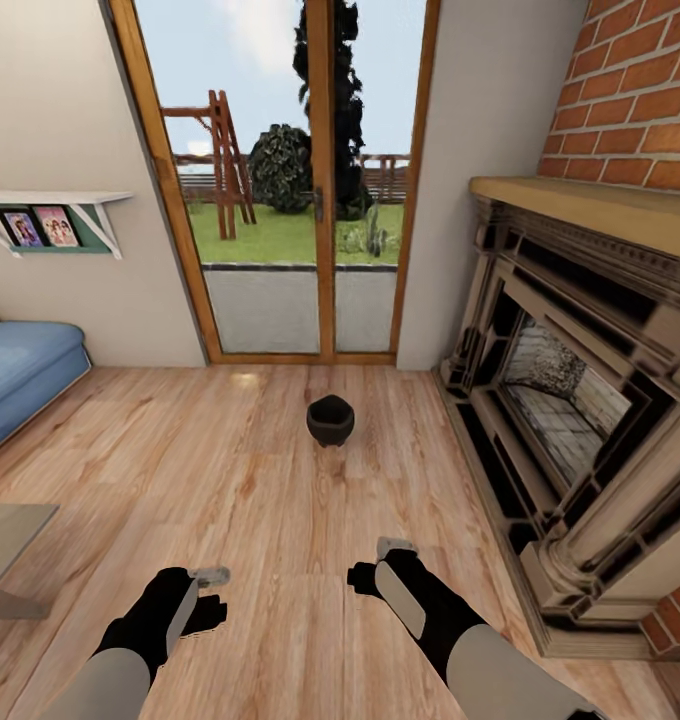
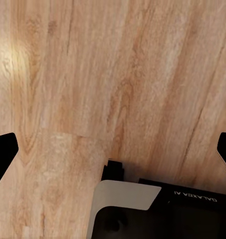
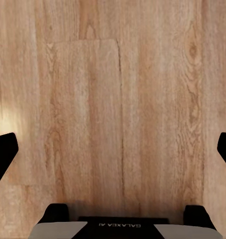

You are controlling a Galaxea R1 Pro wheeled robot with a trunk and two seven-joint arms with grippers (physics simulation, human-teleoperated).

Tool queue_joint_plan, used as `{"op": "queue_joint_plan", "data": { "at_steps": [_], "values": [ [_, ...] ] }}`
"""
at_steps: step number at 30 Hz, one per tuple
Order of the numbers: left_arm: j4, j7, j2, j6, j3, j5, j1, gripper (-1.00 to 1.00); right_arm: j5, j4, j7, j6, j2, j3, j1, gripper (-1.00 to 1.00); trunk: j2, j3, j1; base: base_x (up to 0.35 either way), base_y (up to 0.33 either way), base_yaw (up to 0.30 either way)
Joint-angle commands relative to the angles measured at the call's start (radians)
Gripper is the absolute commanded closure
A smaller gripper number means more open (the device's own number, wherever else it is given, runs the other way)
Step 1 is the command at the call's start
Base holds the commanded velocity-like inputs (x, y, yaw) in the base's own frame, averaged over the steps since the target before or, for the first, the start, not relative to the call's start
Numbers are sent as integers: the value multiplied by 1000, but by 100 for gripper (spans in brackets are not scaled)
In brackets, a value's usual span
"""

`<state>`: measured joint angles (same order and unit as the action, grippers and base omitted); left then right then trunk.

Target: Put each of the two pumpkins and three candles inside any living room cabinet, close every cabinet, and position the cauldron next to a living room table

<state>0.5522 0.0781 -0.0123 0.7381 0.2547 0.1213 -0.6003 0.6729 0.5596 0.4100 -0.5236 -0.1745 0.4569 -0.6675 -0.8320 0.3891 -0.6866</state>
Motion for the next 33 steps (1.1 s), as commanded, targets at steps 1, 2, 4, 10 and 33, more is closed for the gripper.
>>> {"op": "queue_joint_plan", "data": {
  "at_steps": [1,2,4,10,33],
  "values": [
    [0,0,0,0,0,0,0,-100,1,-2,-1,6,0,0,4,-100,0,0,0,328,0,1],
    [0,0,0,0,0,0,0,-100,2,-3,-1,9,0,-1,7,-100,0,0,0,329,0,0],
    [0,0,0,0,0,0,0,-100,-3,-5,-3,13,0,0,11,-100,0,0,0,330,0,0],
    [0,0,0,0,0,0,-1,-100,1,-4,-1,16,0,-1,13,-100,0,0,0,331,0,0],
    [0,0,1,-2,0,1,0,-100,4,-3,-1,15,0,-3,13,-100,0,0,0,331,0,-10]
  ]
}}
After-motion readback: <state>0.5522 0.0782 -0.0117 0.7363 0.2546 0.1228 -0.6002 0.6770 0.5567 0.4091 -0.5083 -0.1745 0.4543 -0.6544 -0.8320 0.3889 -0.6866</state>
